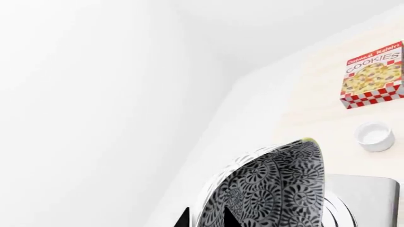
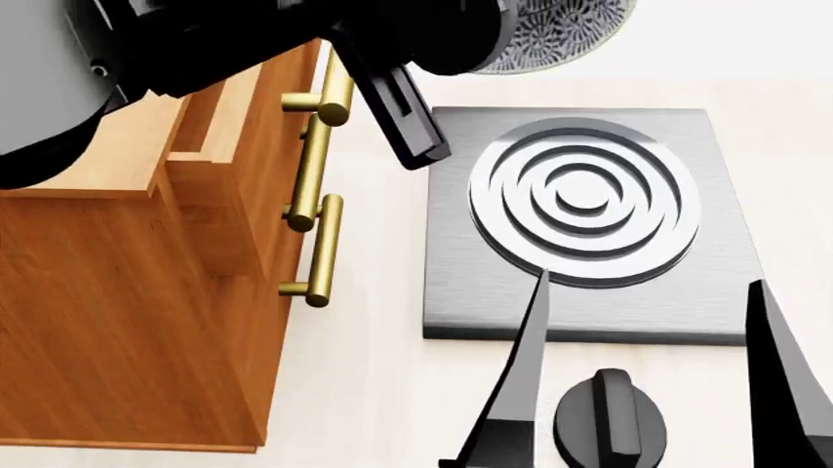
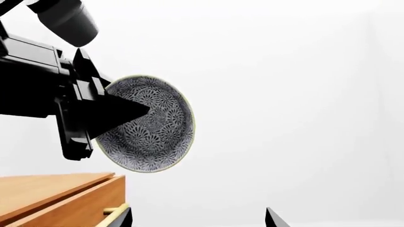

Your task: Pick the akita bowl on the wooden cabinet and place it on the plate.

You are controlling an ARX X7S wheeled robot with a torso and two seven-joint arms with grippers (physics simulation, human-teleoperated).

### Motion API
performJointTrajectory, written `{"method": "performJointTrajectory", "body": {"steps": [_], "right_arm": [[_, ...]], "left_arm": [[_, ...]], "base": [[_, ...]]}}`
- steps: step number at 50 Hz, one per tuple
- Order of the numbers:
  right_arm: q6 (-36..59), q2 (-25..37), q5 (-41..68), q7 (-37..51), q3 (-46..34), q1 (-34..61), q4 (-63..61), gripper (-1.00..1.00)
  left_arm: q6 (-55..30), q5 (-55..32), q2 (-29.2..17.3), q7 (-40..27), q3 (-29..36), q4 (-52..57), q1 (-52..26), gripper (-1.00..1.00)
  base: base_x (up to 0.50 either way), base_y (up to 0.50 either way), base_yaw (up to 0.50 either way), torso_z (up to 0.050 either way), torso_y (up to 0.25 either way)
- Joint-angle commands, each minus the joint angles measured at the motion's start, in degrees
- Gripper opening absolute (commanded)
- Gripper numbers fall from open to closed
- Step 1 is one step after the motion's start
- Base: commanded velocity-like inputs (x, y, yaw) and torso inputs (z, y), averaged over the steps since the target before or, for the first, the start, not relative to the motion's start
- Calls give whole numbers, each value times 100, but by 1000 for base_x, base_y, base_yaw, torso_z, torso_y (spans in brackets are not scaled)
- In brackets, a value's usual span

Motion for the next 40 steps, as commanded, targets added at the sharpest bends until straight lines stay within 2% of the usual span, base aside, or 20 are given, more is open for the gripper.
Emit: {"method": "performJointTrajectory", "body": {"steps": [1, 17, 40], "right_arm": [[7, 7, 6, -8, -74, 40, 16, 100], [94, 21, -43, -30, -275, 118, -61, 100], [41, 65, -47, 13, -286, 111, 26, 100]], "left_arm": [[97, 103, -28, -39, -13, 12, 84, -100], [108, 52, -68, -87, -17, 98, 191, -100], [291, -221, -505, 167, -105, 667, 441, -100]], "base": [[0, 0, 0, 0, 0], [0, 0, 0, 0, 1], [0, 0, 0, 0, 0]]}}
